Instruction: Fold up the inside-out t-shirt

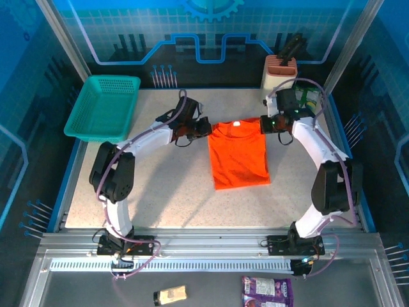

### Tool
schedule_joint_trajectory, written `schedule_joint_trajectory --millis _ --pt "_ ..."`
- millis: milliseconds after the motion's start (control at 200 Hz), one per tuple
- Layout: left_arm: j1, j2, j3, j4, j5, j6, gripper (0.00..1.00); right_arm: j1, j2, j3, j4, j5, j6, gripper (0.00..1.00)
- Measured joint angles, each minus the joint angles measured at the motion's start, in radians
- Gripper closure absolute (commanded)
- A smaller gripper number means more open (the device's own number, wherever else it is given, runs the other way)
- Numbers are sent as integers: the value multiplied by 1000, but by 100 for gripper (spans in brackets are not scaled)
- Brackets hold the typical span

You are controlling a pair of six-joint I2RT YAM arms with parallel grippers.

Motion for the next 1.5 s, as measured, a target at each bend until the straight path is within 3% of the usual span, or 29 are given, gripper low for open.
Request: schedule_joint_trajectory --millis 300,565,1081,1216,1496 --pt "38 -27 204 -23 7 83 100 -1 -47 69 149 -40 11 100" --pt "113 19 366 -6 69 169 100 -1 10 78 422 -117 23 100" --pt "222 226 414 344 257 196 100 -18 242 -40 1150 -268 79 100" --pt "223 189 290 517 309 223 100 -31 241 -146 1312 -332 82 100" --pt "223 14 -277 836 364 234 100 -35 115 -578 1527 -468 98 100"
